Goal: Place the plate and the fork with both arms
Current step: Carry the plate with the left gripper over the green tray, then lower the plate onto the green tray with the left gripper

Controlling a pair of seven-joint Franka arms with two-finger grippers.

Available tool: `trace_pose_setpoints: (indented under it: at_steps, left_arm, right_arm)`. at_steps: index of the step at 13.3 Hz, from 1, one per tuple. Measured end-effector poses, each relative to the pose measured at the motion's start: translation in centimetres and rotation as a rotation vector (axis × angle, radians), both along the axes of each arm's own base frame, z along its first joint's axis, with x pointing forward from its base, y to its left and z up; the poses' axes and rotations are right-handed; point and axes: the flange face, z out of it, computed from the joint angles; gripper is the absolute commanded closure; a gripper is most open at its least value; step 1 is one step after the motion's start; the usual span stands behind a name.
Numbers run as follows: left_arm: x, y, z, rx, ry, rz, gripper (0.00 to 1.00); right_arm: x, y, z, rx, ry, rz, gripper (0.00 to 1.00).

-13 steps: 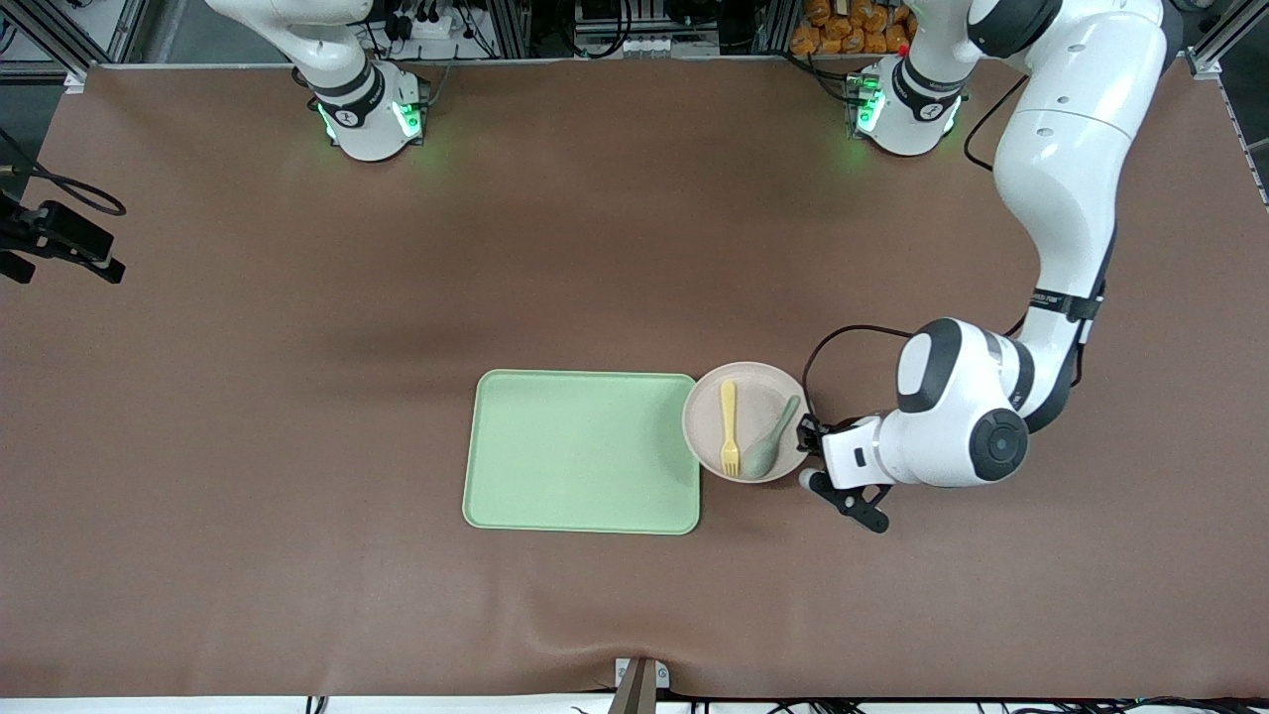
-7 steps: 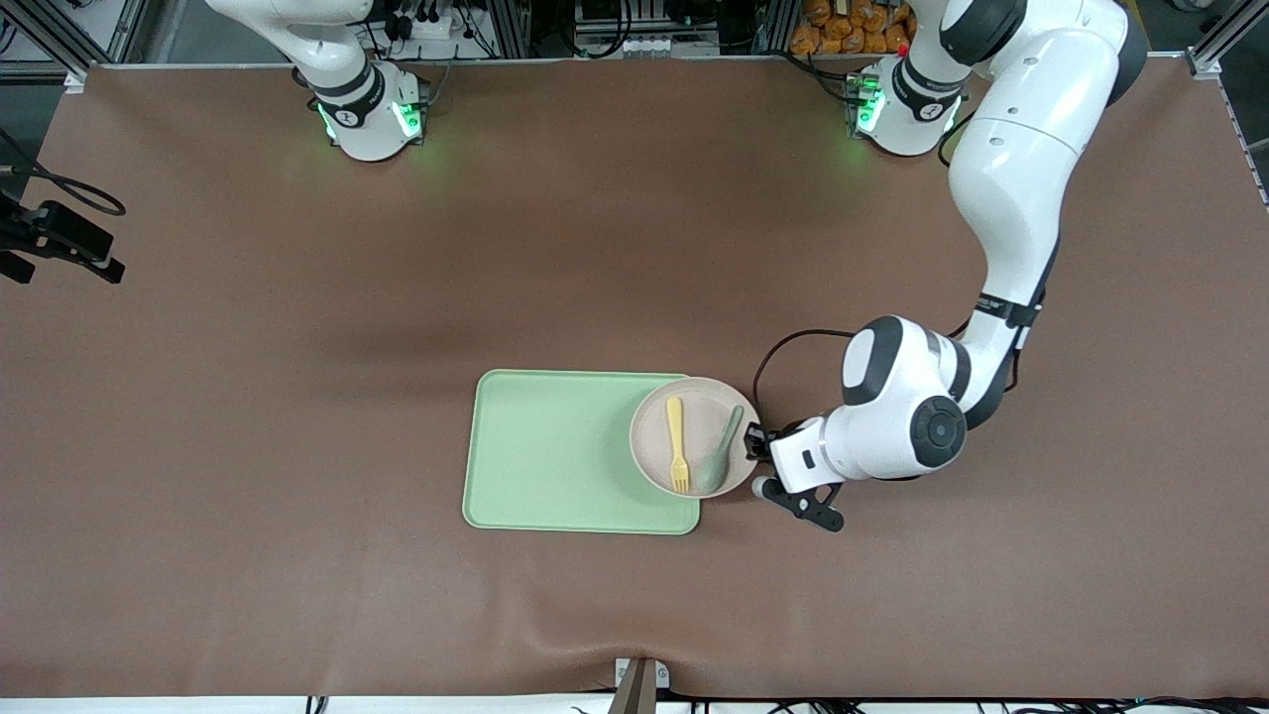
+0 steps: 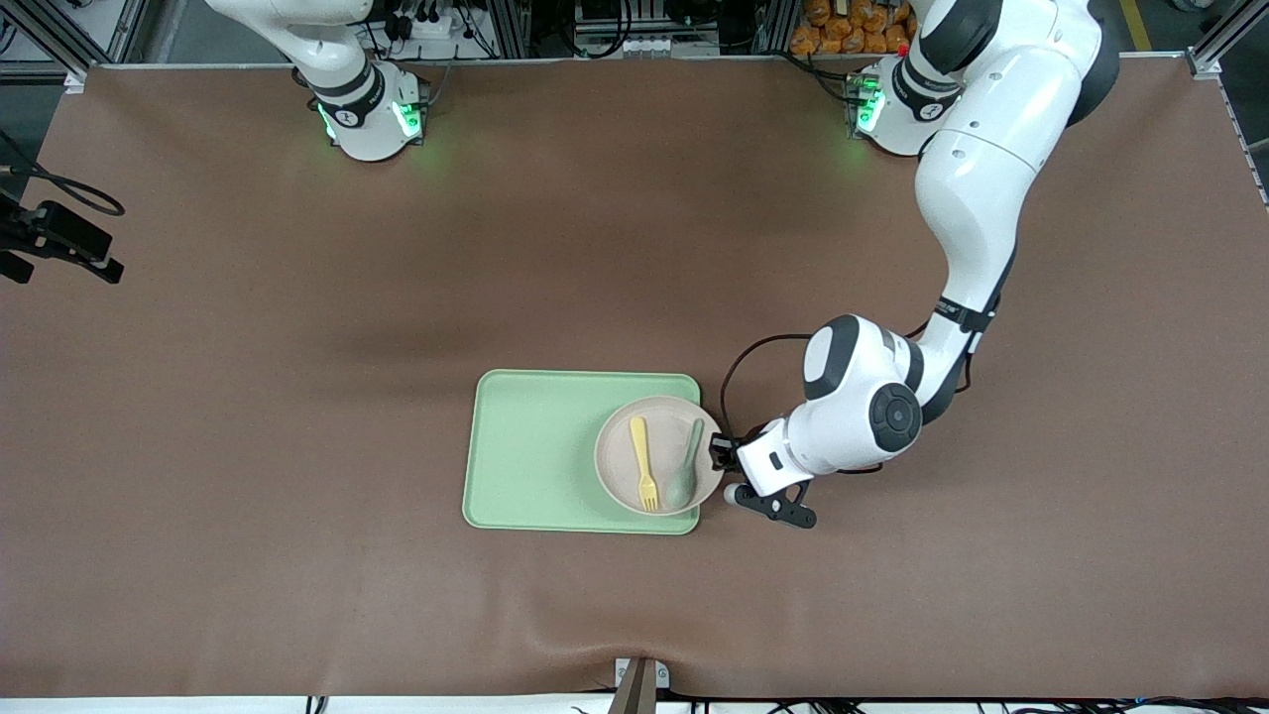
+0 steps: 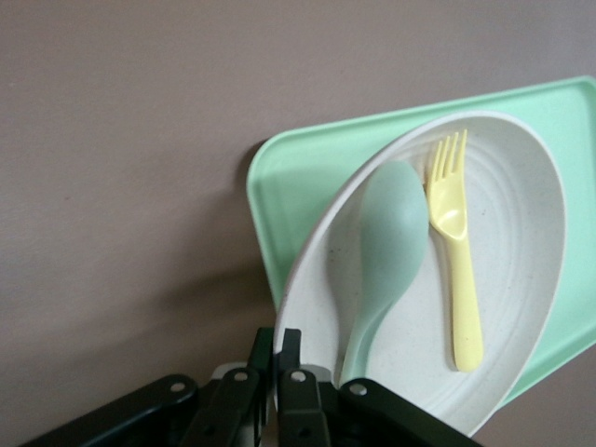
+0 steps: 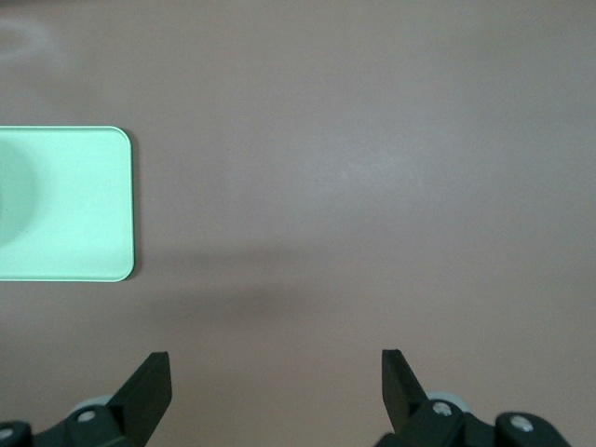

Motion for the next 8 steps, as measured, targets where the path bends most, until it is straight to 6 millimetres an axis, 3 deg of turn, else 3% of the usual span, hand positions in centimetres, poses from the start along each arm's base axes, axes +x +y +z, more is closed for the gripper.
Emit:
trace_pose_setpoints:
  at_steps: [8]
  left_arm:
    - [-1.3,-3.0,-2.0,-0.013,0.037,0.118,1.0]
  right_arm:
    - [0.0,-0.3,0.0,0.0,0.001,-0.005,0.0]
